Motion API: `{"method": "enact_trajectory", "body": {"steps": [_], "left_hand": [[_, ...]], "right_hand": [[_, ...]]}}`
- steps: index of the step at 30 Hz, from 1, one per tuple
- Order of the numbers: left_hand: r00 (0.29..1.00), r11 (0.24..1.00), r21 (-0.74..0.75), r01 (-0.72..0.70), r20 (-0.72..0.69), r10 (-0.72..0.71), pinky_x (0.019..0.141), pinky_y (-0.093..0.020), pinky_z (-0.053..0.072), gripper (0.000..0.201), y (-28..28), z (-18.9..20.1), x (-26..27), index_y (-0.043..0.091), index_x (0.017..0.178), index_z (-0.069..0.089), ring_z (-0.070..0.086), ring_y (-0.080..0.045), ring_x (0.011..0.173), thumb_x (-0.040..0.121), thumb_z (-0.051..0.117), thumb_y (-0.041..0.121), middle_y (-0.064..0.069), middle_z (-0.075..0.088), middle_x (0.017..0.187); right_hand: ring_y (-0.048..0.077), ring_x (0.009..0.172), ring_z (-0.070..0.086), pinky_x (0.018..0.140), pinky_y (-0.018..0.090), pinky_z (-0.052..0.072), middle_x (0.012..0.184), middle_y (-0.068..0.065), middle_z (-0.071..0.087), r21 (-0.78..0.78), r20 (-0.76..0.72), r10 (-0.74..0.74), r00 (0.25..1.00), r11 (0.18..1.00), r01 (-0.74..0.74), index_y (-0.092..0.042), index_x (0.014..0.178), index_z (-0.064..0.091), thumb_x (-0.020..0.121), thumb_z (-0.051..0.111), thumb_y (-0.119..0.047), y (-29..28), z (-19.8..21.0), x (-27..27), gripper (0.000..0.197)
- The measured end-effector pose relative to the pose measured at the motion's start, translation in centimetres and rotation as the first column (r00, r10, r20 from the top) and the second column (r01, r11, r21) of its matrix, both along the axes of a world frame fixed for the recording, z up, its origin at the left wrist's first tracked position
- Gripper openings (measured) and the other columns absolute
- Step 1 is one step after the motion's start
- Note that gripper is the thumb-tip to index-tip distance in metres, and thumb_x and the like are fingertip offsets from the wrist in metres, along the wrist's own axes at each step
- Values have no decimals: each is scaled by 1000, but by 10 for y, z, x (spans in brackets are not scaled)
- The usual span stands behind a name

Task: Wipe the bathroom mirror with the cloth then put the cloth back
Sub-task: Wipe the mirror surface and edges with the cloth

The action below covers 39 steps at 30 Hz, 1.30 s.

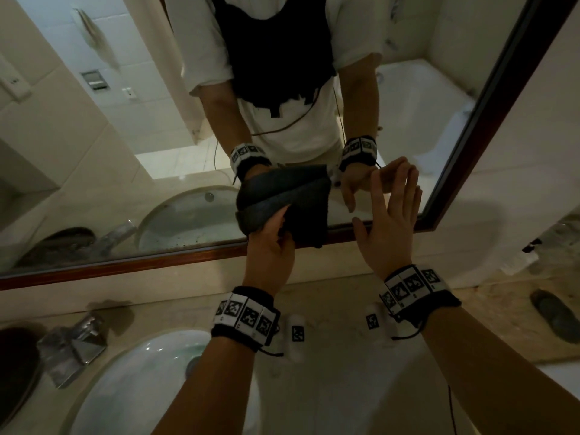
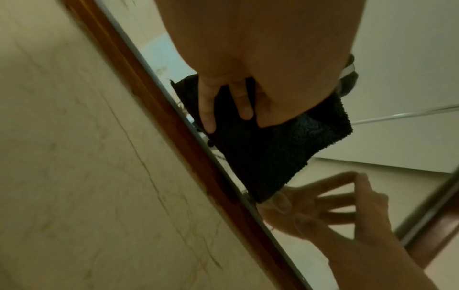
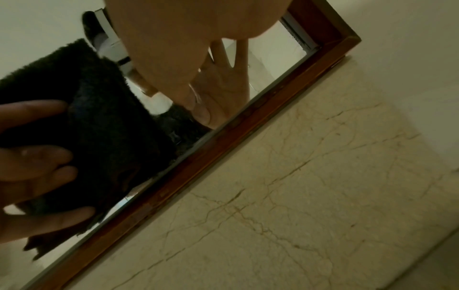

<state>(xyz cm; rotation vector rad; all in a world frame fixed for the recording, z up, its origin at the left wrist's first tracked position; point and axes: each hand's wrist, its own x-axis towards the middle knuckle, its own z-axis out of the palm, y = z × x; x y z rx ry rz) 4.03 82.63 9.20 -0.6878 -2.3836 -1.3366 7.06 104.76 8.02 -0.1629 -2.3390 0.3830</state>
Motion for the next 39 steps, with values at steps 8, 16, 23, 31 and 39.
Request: {"method": "enact_trajectory", "body": {"steps": [8,16,23,31,39], "left_hand": [[999,993,117,31,-48,-25,107,-49,43,54,-20,65,-4,16,148,38,46,-28,131,97,50,5,-19,43,142],[997,998,12,66,-51,-65,109,-46,42,53,29,58,0,21,144,45,47,-26,132,93,49,5,-12,49,142],[993,995,17,94,64,-95,108,-47,43,50,45,-6,5,20,140,52,49,-29,130,92,42,9,-13,52,141],[999,1000,6,30,19,-30,113,-41,40,43,-12,-17,-6,13,135,56,49,-26,131,93,45,6,-13,52,140],[996,997,11,71,-46,-70,114,-38,37,38,-88,-14,-22,4,132,56,47,-17,133,96,47,5,-9,51,140]], "right_hand": [[41,149,-10,120,59,5,162,23,-8,-27,50,-16,999,999,18,-28,157,-4,82,72,-24,-8,7,4,106],[37,149,-16,121,57,2,162,19,-12,-28,69,-17,998,999,19,-28,157,-4,84,71,-21,-7,8,6,105],[38,149,-12,119,62,8,162,24,-3,-27,48,-15,999,999,17,-16,157,16,81,69,-12,-4,4,6,93],[42,149,-9,117,63,15,162,23,-7,-53,92,-16,996,998,21,-21,158,8,78,68,-11,-20,11,13,100],[41,150,-2,118,64,7,162,24,1,61,100,56,993,996,-62,-26,157,6,88,68,-39,-70,24,24,93]]}}
